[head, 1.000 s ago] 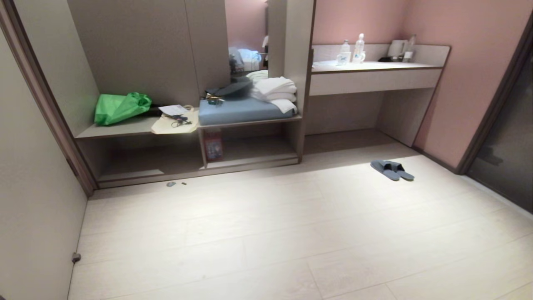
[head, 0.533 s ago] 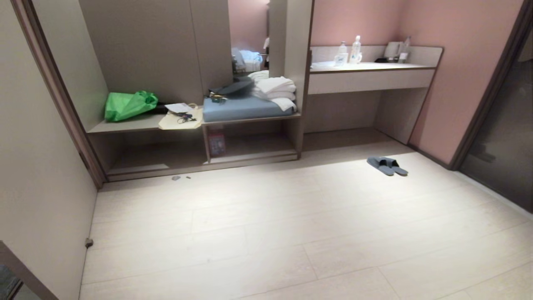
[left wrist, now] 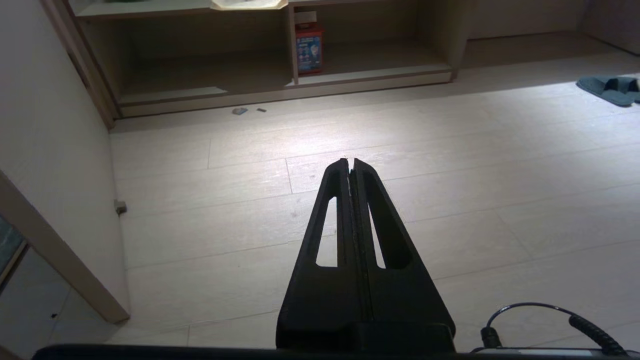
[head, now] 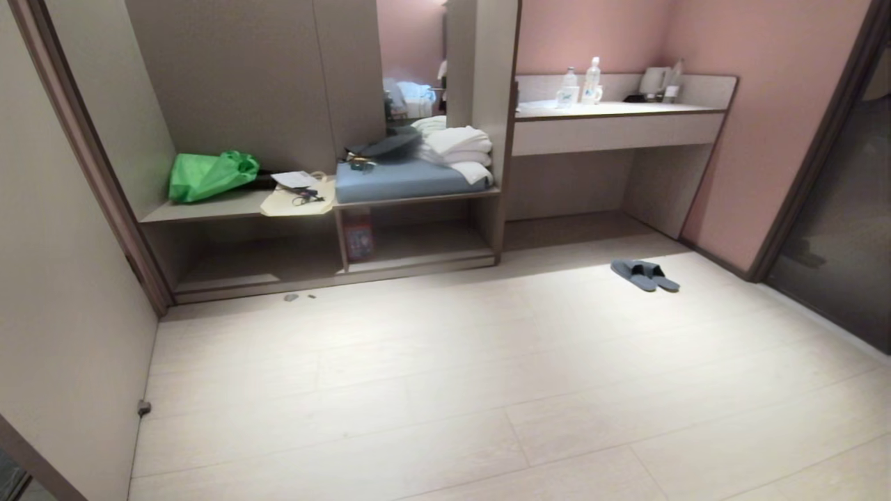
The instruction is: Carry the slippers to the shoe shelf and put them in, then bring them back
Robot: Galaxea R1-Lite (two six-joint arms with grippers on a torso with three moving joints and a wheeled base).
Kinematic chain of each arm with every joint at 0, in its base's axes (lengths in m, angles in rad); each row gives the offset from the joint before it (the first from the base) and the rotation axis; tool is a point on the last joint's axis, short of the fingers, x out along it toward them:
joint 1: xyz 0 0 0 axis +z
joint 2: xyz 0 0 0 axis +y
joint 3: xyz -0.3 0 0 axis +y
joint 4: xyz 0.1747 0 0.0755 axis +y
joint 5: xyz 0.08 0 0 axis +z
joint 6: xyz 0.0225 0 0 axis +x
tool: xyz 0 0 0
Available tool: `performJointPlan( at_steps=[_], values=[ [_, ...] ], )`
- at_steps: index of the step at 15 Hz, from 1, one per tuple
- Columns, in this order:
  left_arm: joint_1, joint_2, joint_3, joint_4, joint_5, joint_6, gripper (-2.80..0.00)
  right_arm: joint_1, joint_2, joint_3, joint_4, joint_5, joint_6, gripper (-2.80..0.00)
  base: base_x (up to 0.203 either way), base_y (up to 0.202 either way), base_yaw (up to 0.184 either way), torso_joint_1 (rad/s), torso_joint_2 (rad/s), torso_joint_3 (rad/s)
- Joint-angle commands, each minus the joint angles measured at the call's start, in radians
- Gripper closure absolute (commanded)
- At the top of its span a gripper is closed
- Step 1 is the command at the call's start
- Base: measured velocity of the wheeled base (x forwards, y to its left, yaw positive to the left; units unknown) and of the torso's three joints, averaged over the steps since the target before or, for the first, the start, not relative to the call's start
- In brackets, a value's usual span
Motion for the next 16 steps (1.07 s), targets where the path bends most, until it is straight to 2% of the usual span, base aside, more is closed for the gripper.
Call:
performJointPlan(
  at_steps=[1,11,16],
  values=[
    [0.000,-0.001,0.000,0.000,0.000,0.001,0.00,0.001,-0.002,0.002,0.001,0.000,0.001,0.00,0.004,0.013,-0.047,0.002,0.00,0.003],
    [0.000,-0.001,0.000,0.000,-0.001,0.000,0.00,0.001,-0.002,0.002,0.001,0.000,0.000,0.00,0.002,0.009,-0.158,0.004,0.00,0.003],
    [0.000,-0.001,0.000,0.000,0.000,0.001,0.00,0.000,-0.002,0.002,0.001,0.000,0.000,0.00,0.000,0.000,-0.017,0.001,0.00,0.001]
  ],
)
